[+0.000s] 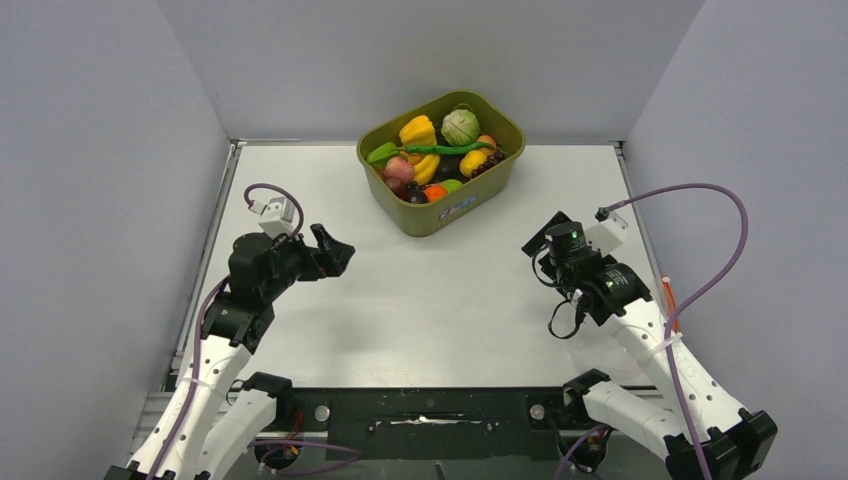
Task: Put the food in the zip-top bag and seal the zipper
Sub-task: Pick up the zipper food storage bag at the corner of the board.
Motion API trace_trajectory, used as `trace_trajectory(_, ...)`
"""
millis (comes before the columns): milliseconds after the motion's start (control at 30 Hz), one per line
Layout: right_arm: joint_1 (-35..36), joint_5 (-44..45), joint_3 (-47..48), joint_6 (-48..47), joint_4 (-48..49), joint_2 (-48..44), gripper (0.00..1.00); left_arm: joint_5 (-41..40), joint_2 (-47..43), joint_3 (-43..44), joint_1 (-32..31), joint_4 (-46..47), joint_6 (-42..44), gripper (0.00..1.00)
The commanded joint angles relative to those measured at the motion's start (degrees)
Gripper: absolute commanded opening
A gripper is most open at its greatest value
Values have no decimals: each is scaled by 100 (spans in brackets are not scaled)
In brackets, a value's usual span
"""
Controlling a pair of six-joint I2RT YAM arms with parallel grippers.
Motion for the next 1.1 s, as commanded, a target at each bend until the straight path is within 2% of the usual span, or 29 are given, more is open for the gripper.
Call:
trace_trajectory(0,-53,317,51,131,-37,-110,98,99,19,17,39,327,88,97)
trace_trajectory(167,-170,557,54,437,-317,-67,98,145,96,25,42,326,72,97)
trace_trajectory(500,-514,1409,102,1695,-1313,217,100,176,69,0,38,311,36,97)
trace_trajectory(667,-757,2037,141,2119,-1866,671,91,225,50,-4,29,324,35,97)
trace_trajectory(767,-1080,2186,154,2377,-2243,928,85,240,39,-30,34,343,35,97)
trace_trajectory(1067,-2211,2545,290,2256,-2671,1065,84,299,83,-40,24,370,-7,97)
